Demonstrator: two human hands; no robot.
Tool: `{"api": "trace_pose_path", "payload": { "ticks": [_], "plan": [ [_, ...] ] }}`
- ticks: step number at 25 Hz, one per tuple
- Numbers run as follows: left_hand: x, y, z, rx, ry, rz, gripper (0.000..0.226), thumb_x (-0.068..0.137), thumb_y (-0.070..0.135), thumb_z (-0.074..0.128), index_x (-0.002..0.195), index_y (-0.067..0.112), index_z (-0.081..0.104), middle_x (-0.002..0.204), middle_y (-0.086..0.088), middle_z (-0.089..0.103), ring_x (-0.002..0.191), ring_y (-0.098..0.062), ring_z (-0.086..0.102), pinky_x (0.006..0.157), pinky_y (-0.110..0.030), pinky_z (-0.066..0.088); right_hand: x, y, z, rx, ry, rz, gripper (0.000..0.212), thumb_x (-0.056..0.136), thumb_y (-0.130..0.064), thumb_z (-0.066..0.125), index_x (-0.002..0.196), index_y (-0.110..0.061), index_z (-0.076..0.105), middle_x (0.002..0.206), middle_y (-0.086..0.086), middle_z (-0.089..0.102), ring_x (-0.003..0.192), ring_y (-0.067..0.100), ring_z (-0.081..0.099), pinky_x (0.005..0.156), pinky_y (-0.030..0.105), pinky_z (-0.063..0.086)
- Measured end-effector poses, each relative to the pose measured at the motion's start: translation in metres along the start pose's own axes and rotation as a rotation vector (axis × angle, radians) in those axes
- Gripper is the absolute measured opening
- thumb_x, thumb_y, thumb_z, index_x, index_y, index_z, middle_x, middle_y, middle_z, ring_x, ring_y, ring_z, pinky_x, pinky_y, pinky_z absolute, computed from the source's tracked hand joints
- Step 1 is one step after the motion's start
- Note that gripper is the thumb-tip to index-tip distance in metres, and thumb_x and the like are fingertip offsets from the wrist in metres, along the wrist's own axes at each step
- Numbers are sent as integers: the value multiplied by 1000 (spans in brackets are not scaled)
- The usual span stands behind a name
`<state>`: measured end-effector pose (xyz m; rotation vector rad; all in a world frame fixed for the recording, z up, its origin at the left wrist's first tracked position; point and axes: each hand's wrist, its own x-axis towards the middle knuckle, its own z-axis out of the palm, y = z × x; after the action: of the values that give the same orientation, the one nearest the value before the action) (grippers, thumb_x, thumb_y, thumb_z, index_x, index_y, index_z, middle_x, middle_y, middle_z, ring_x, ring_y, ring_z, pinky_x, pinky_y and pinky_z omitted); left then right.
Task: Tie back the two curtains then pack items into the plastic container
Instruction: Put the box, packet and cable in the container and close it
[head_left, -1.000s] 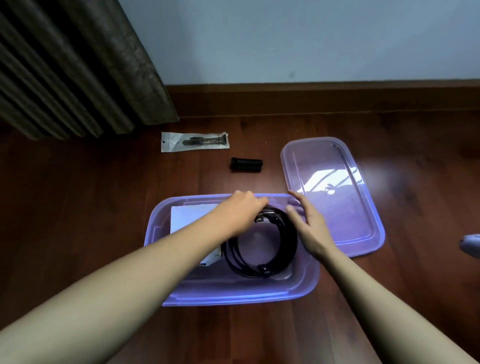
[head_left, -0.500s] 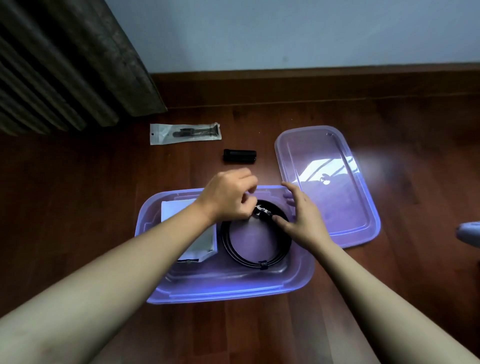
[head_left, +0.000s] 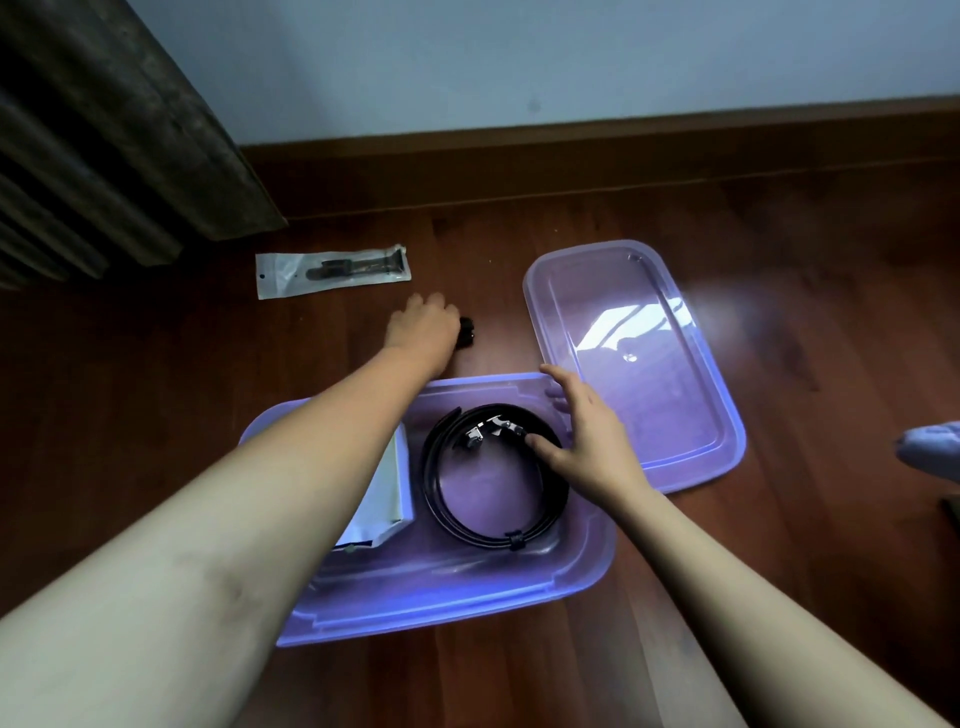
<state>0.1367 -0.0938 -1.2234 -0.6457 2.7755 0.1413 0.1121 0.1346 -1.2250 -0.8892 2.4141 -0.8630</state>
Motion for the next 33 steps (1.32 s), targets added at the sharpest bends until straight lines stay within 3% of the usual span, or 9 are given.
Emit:
{"api": "trace_pose_path", "payload": {
  "ticks": [7,10,18,22,24,26,28,30,33],
  "plan": [
    [-38,3,-39,-614,359,143,31,76,28,66,101,9,68,88,-9,64,81,-22,61,73,-30,43,0,-3,0,39,-16,32,75,73,-23,74,136,-34,35,123,2,55,112,16,55,88,43,50],
    [-81,20,-52,-917,106,308,16,64,25,68,77,17,68,61,6,61,56,-5,55,59,-21,45,0,-3,-1,52,-8,32,73,72,-22,73,134,-33,36,124,3,56,110,19,57,87,45,51],
    [-114,56,4,73,-204,458,28,90,26,50,105,5,61,111,-17,63,101,-37,60,76,-41,47,-2,-4,-2,60,-27,48,75,73,-19,74,136,-35,35,125,2,54,110,17,57,89,43,50],
    [-96,27,-8,-325,607,575,30,86,23,52,60,10,59,58,-10,60,52,-29,58,47,-32,44,-1,-3,-2,69,-27,43,75,73,-20,74,135,-35,35,125,2,55,110,17,57,88,43,51],
    [-70,1,-20,-437,773,404,29,88,20,50,64,7,61,61,-11,60,55,-28,58,53,-35,46,0,-1,0,62,-21,42,75,73,-20,75,135,-35,35,125,2,55,110,16,56,88,41,51],
    [-34,-27,-26,-489,616,112,26,90,17,48,101,3,66,99,-19,66,92,-32,64,80,-37,48,-1,3,0,58,-11,41,75,73,-19,75,135,-36,35,125,0,55,112,14,56,88,40,51],
    [-3,-62,-20,-388,278,-117,50,92,12,45,139,1,37,148,-21,33,135,-32,35,110,-36,29,1,4,2,52,-3,32,75,73,-19,75,134,-39,35,123,-3,56,113,13,56,86,41,51],
    [8,-85,-10,-220,-8,-186,65,94,14,43,148,3,9,158,-15,-4,146,-31,4,117,-42,15,2,5,3,40,5,24,76,72,-20,75,133,-39,35,123,-4,56,113,12,56,85,43,52],
    [11,-97,9,-169,-173,-257,68,98,24,37,149,9,-5,157,-13,-15,146,-30,-5,117,-49,12,2,5,2,27,17,17,76,72,-21,75,134,-39,35,122,-6,57,114,11,55,85,42,52]
  ]
}}
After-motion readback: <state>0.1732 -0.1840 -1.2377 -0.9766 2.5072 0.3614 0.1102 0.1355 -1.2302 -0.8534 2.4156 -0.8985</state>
